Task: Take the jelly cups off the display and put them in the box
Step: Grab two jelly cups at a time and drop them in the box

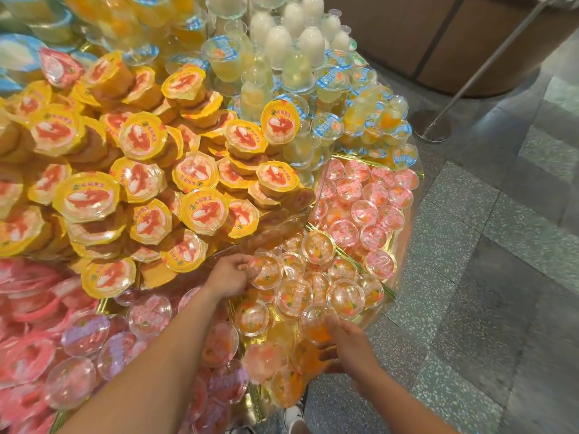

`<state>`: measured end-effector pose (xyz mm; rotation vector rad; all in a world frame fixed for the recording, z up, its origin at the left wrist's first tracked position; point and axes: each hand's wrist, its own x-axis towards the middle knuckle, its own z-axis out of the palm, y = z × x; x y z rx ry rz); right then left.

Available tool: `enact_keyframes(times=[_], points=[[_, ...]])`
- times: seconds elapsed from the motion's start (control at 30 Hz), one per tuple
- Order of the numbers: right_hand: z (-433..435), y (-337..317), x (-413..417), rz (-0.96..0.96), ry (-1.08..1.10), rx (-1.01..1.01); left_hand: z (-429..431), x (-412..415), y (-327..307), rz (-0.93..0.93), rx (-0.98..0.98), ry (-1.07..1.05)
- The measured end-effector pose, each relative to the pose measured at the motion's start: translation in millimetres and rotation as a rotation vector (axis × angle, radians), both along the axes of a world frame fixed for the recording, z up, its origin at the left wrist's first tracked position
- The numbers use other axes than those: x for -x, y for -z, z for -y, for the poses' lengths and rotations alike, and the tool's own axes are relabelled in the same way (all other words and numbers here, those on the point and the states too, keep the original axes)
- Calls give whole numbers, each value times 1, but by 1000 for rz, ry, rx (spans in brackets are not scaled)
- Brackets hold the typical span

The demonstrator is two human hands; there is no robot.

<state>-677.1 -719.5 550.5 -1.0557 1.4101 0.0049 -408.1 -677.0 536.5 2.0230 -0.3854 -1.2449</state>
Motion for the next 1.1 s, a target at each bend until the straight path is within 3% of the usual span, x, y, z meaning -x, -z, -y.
enact_keyframes(times=[0.43,0.63,0.8,0.97,1.1], points=[[-7,-9,-2,-73,-70,45,-10,-4,-13,173,-90,90],[-12,-24,6,-152,-254,72,-19,-2,-43,331,-74,221],[-3,-55,11,-274,-516,220,-35,9,-72,408,-67,353],[1,-111,8,-190,-715,359,-57,22,-106,477,0,421],[-3,-150,-14,-189,-907,638,-85,23,-133,577,55,424]])
